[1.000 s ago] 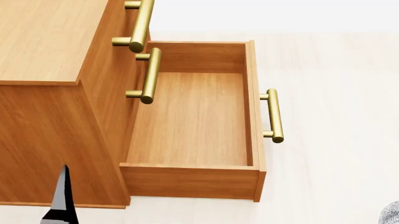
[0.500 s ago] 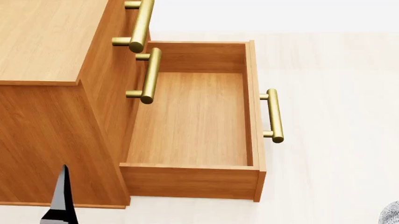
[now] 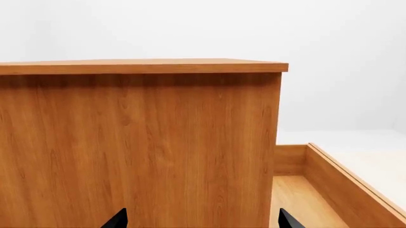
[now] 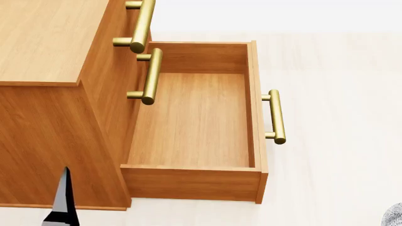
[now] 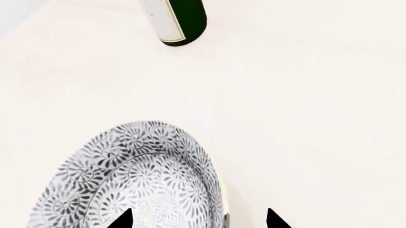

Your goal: Put the bowl in the bottom drawer of the cabinet and close it.

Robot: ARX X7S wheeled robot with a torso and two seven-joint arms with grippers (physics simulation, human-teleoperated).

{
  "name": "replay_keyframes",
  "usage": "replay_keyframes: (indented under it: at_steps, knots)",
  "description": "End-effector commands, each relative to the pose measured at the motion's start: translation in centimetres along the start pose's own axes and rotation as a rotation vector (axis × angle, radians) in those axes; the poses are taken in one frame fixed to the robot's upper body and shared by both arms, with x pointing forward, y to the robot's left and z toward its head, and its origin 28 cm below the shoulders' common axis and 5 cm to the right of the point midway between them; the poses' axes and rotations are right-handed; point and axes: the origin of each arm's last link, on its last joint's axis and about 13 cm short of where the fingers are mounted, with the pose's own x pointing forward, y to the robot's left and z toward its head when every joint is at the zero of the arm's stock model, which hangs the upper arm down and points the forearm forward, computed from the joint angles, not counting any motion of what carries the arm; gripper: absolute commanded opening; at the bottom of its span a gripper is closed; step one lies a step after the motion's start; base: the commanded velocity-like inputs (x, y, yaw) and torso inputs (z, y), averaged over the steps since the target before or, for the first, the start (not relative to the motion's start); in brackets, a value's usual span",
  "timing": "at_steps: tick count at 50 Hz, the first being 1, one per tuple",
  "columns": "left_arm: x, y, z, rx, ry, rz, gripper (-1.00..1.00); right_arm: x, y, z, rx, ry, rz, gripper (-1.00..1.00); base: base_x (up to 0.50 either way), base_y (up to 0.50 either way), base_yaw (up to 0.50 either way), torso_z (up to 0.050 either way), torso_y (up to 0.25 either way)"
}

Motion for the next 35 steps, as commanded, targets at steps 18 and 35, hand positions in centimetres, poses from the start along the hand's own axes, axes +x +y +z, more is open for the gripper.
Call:
replay_keyframes:
  at_steps: [18, 35]
  knots:
    - [-0.08, -0.15, 0.86, -0.043, -0.042, -0.018, 1.00, 0.59, -0.19, -0.58, 0.033, 0.022, -0.015, -1.00, 0.00, 0.00, 0.00, 0.000, 0.000]
    - [-0.01, -0.17, 0.69, -0.041, -0.039, -0.019, 1.00, 0.57, -0.48, -0.83, 0.038, 0.026, -0.019, -1.00, 0.00, 0.00, 0.00, 0.000, -0.001]
